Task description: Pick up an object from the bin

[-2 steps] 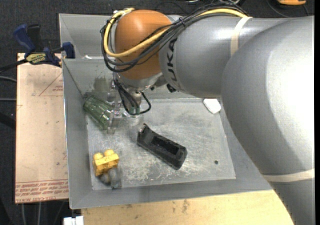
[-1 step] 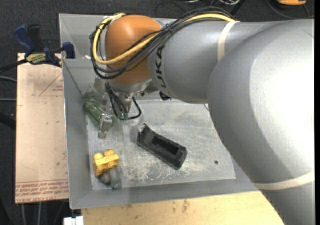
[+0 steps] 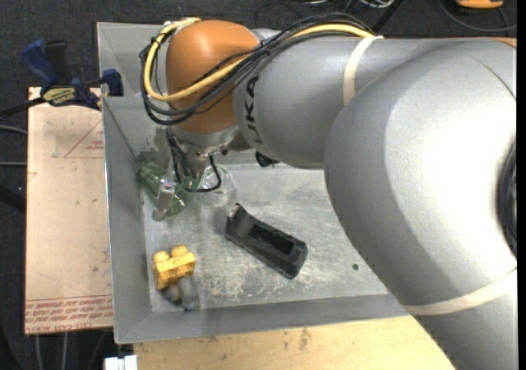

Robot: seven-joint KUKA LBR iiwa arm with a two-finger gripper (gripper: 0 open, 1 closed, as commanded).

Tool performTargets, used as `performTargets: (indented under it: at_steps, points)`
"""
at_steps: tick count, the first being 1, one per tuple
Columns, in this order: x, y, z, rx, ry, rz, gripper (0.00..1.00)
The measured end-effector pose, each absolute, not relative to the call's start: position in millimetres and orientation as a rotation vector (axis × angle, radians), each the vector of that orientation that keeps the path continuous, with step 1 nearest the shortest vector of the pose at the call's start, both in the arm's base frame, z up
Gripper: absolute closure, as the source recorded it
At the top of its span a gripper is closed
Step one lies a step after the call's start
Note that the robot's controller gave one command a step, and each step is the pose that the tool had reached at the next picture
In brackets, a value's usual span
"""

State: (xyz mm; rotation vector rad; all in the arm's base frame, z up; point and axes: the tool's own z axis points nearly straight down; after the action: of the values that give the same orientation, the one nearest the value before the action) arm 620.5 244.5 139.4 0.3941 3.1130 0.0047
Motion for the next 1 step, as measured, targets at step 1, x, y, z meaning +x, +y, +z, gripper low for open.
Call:
performTargets:
  at_steps: [1]
  points:
    - [635.5,245.8,71.8,0.44,3.101,0.007,0.0]
